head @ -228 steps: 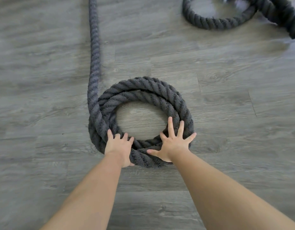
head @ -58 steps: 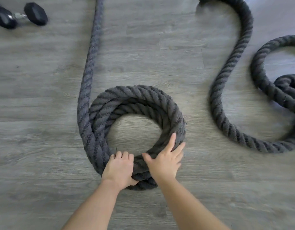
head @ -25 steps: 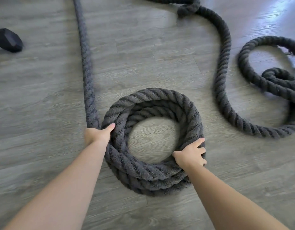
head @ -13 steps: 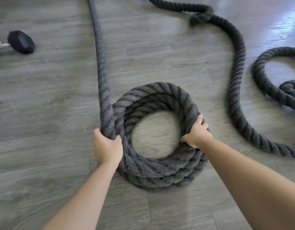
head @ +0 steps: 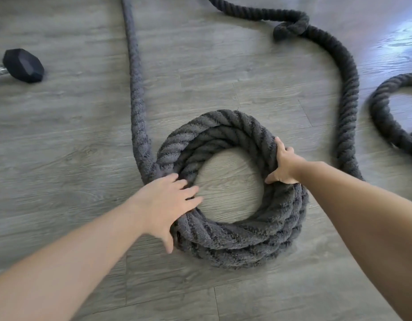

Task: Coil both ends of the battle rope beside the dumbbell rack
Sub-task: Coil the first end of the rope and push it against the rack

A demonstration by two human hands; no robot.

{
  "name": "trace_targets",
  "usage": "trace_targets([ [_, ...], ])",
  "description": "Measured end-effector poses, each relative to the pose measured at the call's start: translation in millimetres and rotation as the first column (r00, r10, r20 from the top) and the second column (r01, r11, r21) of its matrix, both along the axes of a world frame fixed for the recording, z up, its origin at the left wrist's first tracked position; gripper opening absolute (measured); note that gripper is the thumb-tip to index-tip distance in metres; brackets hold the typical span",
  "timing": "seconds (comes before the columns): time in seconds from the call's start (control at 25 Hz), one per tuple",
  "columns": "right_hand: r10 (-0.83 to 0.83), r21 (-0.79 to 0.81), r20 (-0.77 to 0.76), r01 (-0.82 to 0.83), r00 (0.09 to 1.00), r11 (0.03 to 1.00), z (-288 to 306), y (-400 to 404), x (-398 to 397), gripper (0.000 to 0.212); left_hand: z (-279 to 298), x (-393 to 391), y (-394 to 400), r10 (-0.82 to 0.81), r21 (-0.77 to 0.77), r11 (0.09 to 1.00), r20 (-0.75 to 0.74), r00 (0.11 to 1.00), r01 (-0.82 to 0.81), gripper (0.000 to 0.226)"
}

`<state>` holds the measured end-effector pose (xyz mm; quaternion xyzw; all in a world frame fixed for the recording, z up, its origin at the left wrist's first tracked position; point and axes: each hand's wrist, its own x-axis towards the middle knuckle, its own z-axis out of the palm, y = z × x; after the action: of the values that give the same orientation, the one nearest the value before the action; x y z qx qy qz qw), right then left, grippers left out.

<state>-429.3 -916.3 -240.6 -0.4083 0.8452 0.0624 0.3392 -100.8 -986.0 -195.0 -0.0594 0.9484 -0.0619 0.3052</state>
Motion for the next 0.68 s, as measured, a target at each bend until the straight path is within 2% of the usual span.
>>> trace_targets([
  [0.08,0.028,-0.005,-0.01,-0.029,1.0,1.0,-1,-10,-2,0.138,-13,-29,0,-0.011,0.079,0.997,0.129,0.992,0.001,0.133],
  [0.12,0.038,-0.003,-0.018,-0.038,0.999,0.999,-2,-15,-3,0.138,-21,-36,2,0.014,0.095,0.995,0.142,0.99,-0.027,0.131],
  [0.2,0.041,-0.004,-0.033,-0.041,0.999,0.999,2,-22,-4,0.134,-33,-35,5,0.095,0.106,0.988,0.117,0.989,-0.107,0.121],
  [0.28,0.041,-0.079,-0.086,-0.048,0.995,0.996,8,-22,5,0.124,-37,-24,6,0.124,0.087,0.988,0.09,0.988,-0.131,0.113],
  [0.36,-0.054,-0.271,-0.164,0.008,0.985,0.963,10,-10,26,0.112,-39,-24,5,0.13,0.062,0.989,0.096,0.987,-0.137,0.111],
  [0.44,-0.287,-0.405,-0.192,0.191,0.939,0.894,7,14,64,0.112,-38,-24,6,0.152,0.069,0.985,0.098,0.983,-0.159,0.11],
  [0.52,-0.521,-0.345,-0.155,0.449,0.839,0.825,8,40,104,0.123,-35,-25,5,0.165,0.069,0.983,0.097,0.981,-0.172,0.111],
  [0.56,-0.638,-0.291,-0.083,0.594,0.765,0.75,10,46,120,0.127,-34,-25,5,0.173,0.063,0.982,0.102,0.98,-0.18,0.112],
  [0.64,-0.862,-0.172,0.108,0.863,0.496,0.475,14,48,138,0.131,-32,-26,6,0.183,0.046,0.981,0.109,0.977,-0.189,0.114],
  [0.68,-0.912,-0.112,0.175,0.928,0.372,0.356,13,48,142,0.13,-32,-26,7,0.187,0.041,0.981,0.107,0.977,-0.192,0.113],
])
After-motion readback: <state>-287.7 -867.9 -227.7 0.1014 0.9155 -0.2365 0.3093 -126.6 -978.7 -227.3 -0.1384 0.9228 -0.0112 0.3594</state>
